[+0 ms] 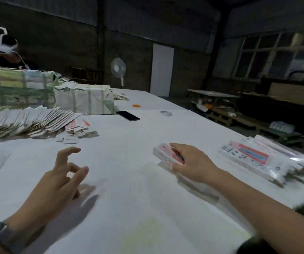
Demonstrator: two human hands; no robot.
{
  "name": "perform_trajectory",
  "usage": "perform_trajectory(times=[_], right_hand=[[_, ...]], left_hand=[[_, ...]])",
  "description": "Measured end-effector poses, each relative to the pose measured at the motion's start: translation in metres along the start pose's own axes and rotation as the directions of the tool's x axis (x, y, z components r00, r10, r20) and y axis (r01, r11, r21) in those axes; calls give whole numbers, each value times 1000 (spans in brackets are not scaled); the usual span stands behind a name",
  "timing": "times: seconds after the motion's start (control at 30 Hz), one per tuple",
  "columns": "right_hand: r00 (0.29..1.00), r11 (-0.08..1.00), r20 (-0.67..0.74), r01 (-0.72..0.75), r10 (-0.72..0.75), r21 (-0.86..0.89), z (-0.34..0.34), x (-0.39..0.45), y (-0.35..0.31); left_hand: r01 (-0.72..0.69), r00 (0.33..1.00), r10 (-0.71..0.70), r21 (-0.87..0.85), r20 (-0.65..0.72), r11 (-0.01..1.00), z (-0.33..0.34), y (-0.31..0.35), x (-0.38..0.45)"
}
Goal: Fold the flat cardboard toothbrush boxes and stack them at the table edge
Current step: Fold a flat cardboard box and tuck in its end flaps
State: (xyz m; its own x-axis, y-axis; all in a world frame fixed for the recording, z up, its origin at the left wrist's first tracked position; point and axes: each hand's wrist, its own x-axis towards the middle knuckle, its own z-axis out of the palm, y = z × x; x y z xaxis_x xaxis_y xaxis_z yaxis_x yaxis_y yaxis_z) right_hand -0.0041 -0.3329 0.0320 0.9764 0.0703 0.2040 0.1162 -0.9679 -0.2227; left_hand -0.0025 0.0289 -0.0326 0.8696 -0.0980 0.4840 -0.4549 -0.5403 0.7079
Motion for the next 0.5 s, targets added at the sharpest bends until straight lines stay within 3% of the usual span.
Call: perform_trajectory(times=[0.13,0.3,0.4,0.5], right_hand=[[974,961,-53,-227,221,-157,-18,-17,105],[928,852,-170,-371,331,-368,-23,-31,185],[917,806,-284,-385,280,-450,-19,-29,185],[931,901,-340,-257,134,-348,-8,-17,150]], left_hand=[[2,1000,0,45,-28,999,6,-13,3],[3,1000,-2,21,-13,1000,16,-45,0],[-20,1000,19,82,5,996,14,-48,-1],[-22,999,15,174,45,984,3,-18,-3]])
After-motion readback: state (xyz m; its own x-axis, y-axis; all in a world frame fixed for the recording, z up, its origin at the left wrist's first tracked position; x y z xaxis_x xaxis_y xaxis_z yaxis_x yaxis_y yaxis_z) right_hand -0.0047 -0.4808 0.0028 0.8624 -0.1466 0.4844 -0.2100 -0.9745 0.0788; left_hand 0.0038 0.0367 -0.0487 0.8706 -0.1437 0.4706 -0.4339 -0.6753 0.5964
